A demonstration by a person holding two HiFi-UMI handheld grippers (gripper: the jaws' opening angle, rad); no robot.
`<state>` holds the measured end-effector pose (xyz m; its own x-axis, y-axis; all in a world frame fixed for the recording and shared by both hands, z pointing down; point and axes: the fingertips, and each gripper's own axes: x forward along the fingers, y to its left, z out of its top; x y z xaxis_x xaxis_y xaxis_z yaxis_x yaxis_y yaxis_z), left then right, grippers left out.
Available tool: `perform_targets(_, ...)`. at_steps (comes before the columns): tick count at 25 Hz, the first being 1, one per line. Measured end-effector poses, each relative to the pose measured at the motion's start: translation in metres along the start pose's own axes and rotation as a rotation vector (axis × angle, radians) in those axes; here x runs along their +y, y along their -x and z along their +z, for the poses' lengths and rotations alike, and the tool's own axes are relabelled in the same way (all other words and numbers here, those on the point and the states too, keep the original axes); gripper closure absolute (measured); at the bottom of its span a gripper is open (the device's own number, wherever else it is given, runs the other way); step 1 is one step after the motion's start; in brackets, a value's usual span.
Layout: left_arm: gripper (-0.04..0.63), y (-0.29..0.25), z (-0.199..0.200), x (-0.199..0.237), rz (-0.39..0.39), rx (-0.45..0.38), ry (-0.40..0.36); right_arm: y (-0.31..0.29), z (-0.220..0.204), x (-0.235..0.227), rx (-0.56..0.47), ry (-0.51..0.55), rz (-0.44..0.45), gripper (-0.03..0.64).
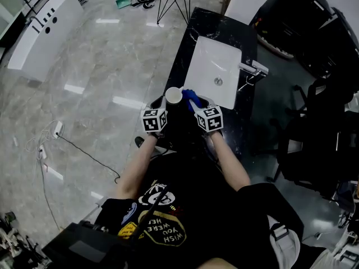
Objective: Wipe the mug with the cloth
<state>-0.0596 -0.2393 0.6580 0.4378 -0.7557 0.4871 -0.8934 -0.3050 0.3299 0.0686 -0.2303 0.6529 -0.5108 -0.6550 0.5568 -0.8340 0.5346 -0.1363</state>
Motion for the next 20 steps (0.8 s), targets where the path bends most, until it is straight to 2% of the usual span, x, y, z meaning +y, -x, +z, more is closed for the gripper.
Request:
perform_targets(1, 0.594, 0.000, 0.001, -0.001, -0.003, 0.000, -0.002, -0.001, 0.008, -0.007, -0.019, -0.011, -0.025, 0.526)
perform_targets(2, 0.594, 0.000, 0.001, -0.003, -0.006, 0.000, -0.003, -0.003, 0.007, -0.004, -0.005, 0.004, -0.014, 0.525)
perform_targets(3, 0.594, 0.000, 0.001, -0.003, -0.006, 0.000, -0.003, -0.006, -0.001, 0.009, 0.032, 0.043, 0.029, 0.525)
perform_targets(6, 0.594, 0.001, -0.001, -0.004, -0.005, 0.000, 0.007, -0.003, -0.044, 0.079, 0.156, 0.247, 0.252, 0.526)
perform_targets(8, 0.594, 0.001, -0.002, -0.004, -0.010, 0.001, 0.009, 0.004, -0.073, 0.107, 0.213, 0.341, 0.336, 0.525)
perform_targets(10, 0.594, 0.001, -0.003, -0.003, -0.018, 0.008, 0.005, 0.004, -0.083, 0.097, 0.229, 0.309, 0.307, 0.525)
perform_targets(12, 0.594, 0.002, -0.002, -0.002, -0.019, 0.009, 0.000, 0.003, -0.070, 0.059, 0.193, 0.199, 0.197, 0.525)
perform_targets(14, 0.594, 0.003, 0.000, -0.002, -0.020, 0.003, 0.003, 0.005, -0.035, 0.016, 0.090, 0.076, 0.065, 0.525)
perform_targets(16, 0.594, 0.003, 0.002, -0.003, -0.023, -0.002, 0.003, 0.006, 0.003, -0.013, -0.024, -0.010, -0.028, 0.525)
perform_targets(18, 0.594, 0.001, 0.003, -0.006, -0.030, -0.002, -0.003, -0.002, 0.015, -0.014, -0.050, -0.016, -0.033, 0.525)
perform_targets(20, 0.594, 0.001, 0.001, -0.009, -0.037, -0.002, -0.004, -0.013, -0.006, 0.018, 0.038, 0.074, 0.054, 0.525)
